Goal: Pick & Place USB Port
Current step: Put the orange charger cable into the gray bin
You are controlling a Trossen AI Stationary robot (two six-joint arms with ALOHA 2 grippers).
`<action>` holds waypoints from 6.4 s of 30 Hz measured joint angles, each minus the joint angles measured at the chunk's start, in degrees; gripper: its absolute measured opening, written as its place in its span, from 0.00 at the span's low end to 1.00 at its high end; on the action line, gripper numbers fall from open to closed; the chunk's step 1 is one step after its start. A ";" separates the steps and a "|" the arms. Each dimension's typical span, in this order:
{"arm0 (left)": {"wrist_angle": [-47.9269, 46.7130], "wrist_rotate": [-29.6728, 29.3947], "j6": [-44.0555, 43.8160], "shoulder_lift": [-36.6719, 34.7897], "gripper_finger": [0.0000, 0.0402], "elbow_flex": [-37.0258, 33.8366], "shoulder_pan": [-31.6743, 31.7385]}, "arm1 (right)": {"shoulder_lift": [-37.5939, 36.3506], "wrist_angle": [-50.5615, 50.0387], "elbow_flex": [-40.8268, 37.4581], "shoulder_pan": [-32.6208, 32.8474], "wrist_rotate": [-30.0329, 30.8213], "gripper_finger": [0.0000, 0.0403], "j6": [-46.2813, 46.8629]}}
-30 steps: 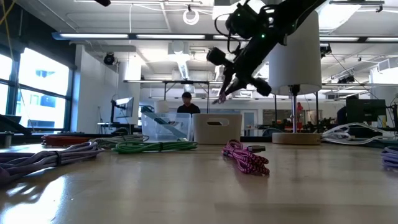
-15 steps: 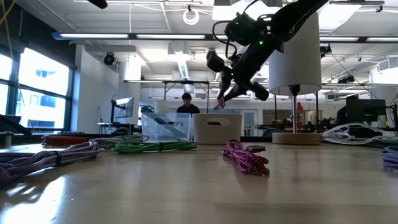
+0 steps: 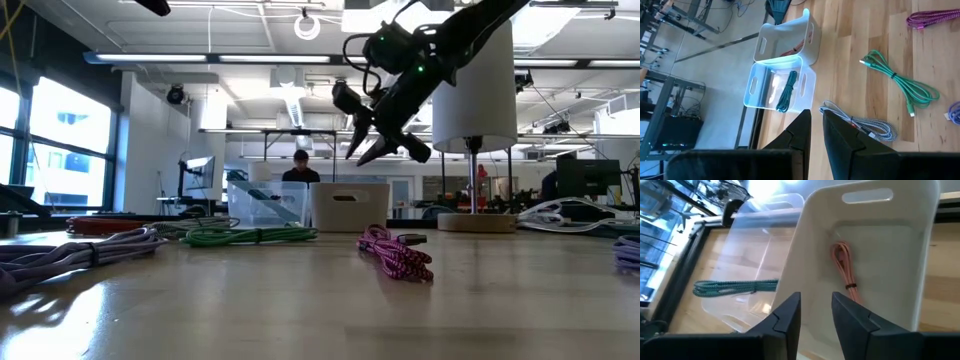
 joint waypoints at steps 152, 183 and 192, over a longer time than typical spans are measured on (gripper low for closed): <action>43.80 43.90 36.00 -1.63 0.55 -50.44 46.23 | -42.94 -18.68 0.02 43.64 -9.32 0.25 -40.88; 42.40 51.83 16.37 -14.28 0.06 -37.74 46.03 | -42.86 -18.63 0.02 43.68 -8.46 0.25 -45.43; 64.87 53.77 16.59 -23.12 0.06 -33.22 44.18 | -42.86 -17.11 0.02 43.70 4.35 0.25 -53.34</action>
